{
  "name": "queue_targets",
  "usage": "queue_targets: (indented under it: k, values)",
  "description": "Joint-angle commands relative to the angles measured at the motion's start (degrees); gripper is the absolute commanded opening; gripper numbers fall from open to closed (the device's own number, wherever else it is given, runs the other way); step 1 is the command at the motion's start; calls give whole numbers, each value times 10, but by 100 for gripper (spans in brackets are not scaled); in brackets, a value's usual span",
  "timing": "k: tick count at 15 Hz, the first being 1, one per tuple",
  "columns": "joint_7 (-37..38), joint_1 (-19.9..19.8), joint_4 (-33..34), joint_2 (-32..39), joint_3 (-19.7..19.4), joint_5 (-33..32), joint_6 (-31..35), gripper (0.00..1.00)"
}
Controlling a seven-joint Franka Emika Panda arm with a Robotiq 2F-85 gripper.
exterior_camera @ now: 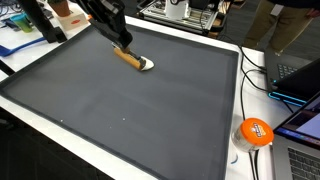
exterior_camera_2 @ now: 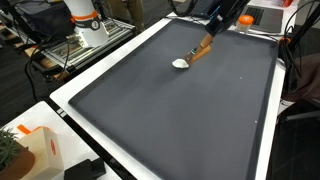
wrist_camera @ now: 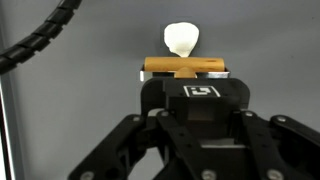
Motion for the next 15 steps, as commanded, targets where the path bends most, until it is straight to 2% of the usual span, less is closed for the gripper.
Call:
queue_targets:
  k: [1, 15]
  values:
    - [-4, -3, 25, 20, 5, 7, 13, 22]
    - [-6, -4, 24, 32, 9, 8, 35, 22]
